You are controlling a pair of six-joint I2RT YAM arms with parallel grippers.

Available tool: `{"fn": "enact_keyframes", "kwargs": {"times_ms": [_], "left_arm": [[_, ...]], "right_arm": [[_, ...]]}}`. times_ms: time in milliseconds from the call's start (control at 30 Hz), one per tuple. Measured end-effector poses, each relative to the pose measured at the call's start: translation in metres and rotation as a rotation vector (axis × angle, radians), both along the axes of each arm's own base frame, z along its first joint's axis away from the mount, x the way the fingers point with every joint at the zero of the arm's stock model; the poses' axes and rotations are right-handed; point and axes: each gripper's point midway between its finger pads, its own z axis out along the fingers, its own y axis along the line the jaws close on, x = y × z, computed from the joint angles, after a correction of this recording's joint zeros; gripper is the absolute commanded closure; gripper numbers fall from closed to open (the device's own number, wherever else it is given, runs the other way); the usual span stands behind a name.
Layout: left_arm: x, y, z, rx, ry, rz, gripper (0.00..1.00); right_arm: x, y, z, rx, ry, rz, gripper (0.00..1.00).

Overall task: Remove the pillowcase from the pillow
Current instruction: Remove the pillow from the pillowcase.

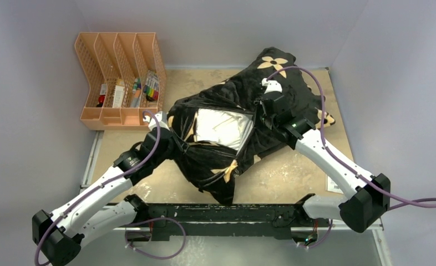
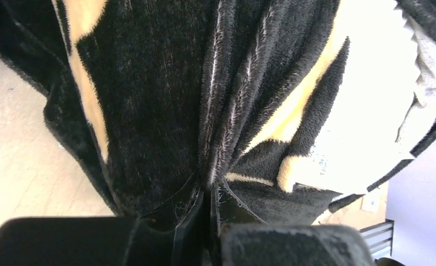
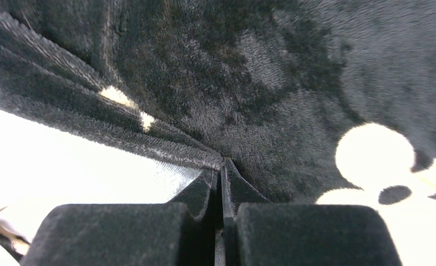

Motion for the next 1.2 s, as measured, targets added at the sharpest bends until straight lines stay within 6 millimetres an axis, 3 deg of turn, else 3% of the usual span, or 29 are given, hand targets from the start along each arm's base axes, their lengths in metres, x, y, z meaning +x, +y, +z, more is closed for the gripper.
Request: {"fn": "enact_keyframes", "kwargs": {"times_ms": [67,200,300,367,467,600,667,767,867,967,1100,1200], "left_arm": [[-0.004,0.005,-0.004,0.014,0.019,0.012,1.0],[-0.006,0.004,-0.006,0.035,0.033,-0.008,0.51],[-0.006,0.008,-0.004,0.082,0.044,-0.025,0.31],[-0.003,0.009,0.007,0.11,0.037,-0.031,0.22],[0.01,0.006,0.043,0.122,-0.025,-0.032,0.14],[0.035,-0.004,0.102,0.12,-0.15,-0.037,0.13],[0.05,-0.01,0.116,0.146,-0.181,-0.037,0.16],[0.071,-0.017,0.099,0.231,-0.149,-0.033,0.32],[0.08,-0.018,0.048,0.353,-0.038,-0.041,0.6],[0.075,-0.011,0.011,0.404,0.026,-0.039,0.64],[0.064,0.001,0.024,0.345,-0.027,0.014,0.61],[0.047,0.02,0.042,0.307,-0.07,0.059,0.71]], "right_arm": [[-0.003,0.006,-0.008,0.024,0.02,0.033,1.0],[-0.005,0.017,-0.021,0.073,0.046,0.091,1.0],[-0.006,0.024,-0.027,0.113,0.049,0.131,1.0],[-0.007,0.027,-0.03,0.13,0.055,0.15,1.0],[-0.009,0.029,-0.032,0.144,0.063,0.169,0.99],[-0.015,0.032,-0.033,0.161,0.069,0.194,0.98],[-0.017,0.032,-0.032,0.166,0.066,0.198,0.97],[-0.02,0.031,-0.029,0.169,0.058,0.2,0.96],[-0.023,0.029,-0.026,0.166,0.056,0.202,0.96],[-0.027,0.027,-0.025,0.161,0.06,0.205,0.96],[-0.032,0.026,-0.028,0.147,0.076,0.213,0.97],[-0.032,0.022,-0.031,0.13,0.084,0.198,1.0]]}}
